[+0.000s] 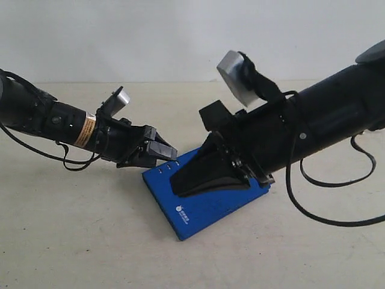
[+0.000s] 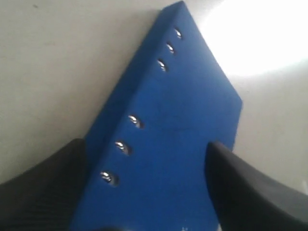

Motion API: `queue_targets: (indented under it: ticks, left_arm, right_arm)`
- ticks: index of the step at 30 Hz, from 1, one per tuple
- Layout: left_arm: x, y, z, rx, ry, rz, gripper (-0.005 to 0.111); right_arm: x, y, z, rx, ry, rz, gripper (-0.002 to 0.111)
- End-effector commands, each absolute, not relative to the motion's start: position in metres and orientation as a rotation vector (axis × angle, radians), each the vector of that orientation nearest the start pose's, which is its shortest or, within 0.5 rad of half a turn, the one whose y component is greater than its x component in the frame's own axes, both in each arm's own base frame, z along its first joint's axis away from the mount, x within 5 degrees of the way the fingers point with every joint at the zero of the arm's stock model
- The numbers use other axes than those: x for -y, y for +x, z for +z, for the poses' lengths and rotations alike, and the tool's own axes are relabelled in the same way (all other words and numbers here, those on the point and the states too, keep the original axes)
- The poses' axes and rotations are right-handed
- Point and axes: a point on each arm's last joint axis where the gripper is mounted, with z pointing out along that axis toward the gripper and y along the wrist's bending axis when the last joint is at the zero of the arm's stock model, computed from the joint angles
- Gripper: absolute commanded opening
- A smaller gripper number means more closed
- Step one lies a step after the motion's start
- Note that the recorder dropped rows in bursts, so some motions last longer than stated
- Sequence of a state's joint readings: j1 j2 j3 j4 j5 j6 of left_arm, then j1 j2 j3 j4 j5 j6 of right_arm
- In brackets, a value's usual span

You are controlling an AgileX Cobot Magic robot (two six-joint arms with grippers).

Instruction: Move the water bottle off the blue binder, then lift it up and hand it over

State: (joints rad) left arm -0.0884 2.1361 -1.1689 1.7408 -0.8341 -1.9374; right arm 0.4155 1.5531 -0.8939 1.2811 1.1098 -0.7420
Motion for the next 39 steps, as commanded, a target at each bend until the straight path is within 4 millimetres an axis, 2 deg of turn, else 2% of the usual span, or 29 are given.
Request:
queue_targets:
  ticks: [1,4,9,11,15,17,20,22,26,29,32,36,39]
  left_arm:
    - [0.112,0.372,0.118,-2.486,0.278,-1.426,0.060]
    - [0.118,0.360,0.127,-2.450,0.339,-1.656,0.059]
    - [0.130,0.349,0.123,-2.472,0.376,-1.685,0.059]
    - [0.133,0.348,0.123,-2.471,0.396,-1.687,0.059]
    - [0.127,0.359,0.122,-2.505,0.320,-1.463,0.059]
    - [0.123,0.365,0.122,-2.513,0.280,-1.328,0.059]
    - [0.115,0.374,0.117,-2.528,0.207,-1.138,0.059]
    - [0.111,0.378,0.114,-2.525,0.202,-1.042,0.059]
    - [0.105,0.383,0.110,-2.527,0.177,-0.925,0.059]
    - [0.110,0.379,0.100,-2.553,0.202,-1.020,0.059]
    - [0.123,0.366,0.086,-2.598,0.228,-1.275,0.059]
    - [0.146,0.341,0.075,-2.626,0.291,-1.716,0.059]
    - [0.165,0.329,0.068,-2.655,0.352,-1.794,0.056]
  right_arm:
    - [-0.177,0.221,0.267,-2.439,-0.605,1.467,0.000]
    - [-0.167,0.218,0.272,-2.453,-0.654,1.261,0.000]
    - [-0.143,0.216,0.271,-2.569,-0.635,0.848,0.000]
    - [-0.137,0.216,0.268,-2.610,-0.635,0.756,0.000]
    - [-0.137,0.212,0.263,-2.674,-0.674,0.765,0.005]
    - [-0.137,0.211,0.260,-2.707,-0.692,0.779,0.018]
    - [-0.140,0.210,0.254,-2.741,-0.715,0.786,0.043]
    - [-0.141,0.213,0.251,-2.761,-0.673,0.785,0.056]
    - [-0.142,0.222,0.246,-2.773,-0.524,0.769,0.056]
    - [-0.143,0.226,0.244,-2.759,-0.488,0.757,0.053]
    - [-0.143,0.227,0.244,-2.754,-0.484,0.754,0.052]
    - [-0.142,0.227,0.243,-2.758,-0.502,0.734,0.052]
    - [-0.140,0.228,0.242,-2.759,-0.512,0.698,0.052]
